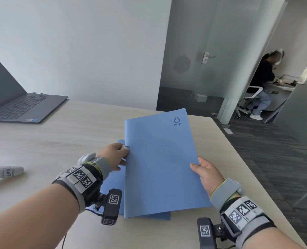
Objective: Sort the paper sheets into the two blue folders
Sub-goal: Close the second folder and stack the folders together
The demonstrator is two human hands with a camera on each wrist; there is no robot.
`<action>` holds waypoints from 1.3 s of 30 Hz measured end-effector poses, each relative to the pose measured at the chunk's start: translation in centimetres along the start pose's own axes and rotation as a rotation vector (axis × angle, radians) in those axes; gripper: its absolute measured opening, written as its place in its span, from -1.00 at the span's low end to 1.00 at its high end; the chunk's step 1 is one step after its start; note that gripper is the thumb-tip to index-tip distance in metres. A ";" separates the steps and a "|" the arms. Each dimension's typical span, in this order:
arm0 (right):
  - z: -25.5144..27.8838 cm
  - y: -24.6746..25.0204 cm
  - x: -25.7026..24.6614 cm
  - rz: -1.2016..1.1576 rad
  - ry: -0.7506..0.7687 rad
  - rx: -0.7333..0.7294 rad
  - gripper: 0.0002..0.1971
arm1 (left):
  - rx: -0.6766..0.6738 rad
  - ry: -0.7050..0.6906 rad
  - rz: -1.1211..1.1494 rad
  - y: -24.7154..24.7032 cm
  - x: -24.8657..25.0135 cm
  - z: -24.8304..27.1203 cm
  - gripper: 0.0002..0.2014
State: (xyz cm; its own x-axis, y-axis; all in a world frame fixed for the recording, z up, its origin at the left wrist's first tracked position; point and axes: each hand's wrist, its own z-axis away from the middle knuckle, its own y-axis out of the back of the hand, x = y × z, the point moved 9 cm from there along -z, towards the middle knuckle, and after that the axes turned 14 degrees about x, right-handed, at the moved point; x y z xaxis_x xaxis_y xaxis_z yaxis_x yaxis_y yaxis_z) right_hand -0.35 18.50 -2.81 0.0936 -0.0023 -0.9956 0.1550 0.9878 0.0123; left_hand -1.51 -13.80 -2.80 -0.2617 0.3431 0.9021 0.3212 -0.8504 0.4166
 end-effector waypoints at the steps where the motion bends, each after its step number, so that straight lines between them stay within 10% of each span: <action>1: 0.0 0.0 0.1 -0.005 0.000 0.001 -0.70 | -0.025 0.086 0.132 -0.8 -0.3 0.3 -0.85; 13: 0.7 -1.6 1.8 -0.033 -0.061 0.044 -0.67 | 0.002 0.255 0.495 -2.6 -1.7 0.7 -0.52; 23: 1.0 -5.3 5.3 0.180 -0.175 0.027 -0.83 | 0.017 0.122 -0.047 1.8 -4.5 -0.3 -0.10; 39: 0.6 -2.7 5.0 0.386 -0.270 0.086 -0.87 | 0.056 0.078 -0.464 3.7 -5.7 0.3 -0.44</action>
State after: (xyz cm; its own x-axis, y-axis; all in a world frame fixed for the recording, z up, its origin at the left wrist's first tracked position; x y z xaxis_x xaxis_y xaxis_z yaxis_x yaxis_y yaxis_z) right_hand 0.31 15.71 -7.78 0.4106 0.3105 -0.8573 0.1388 0.9080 0.3953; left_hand 1.40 -18.79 -6.37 -0.4564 0.6485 0.6092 0.2026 -0.5910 0.7808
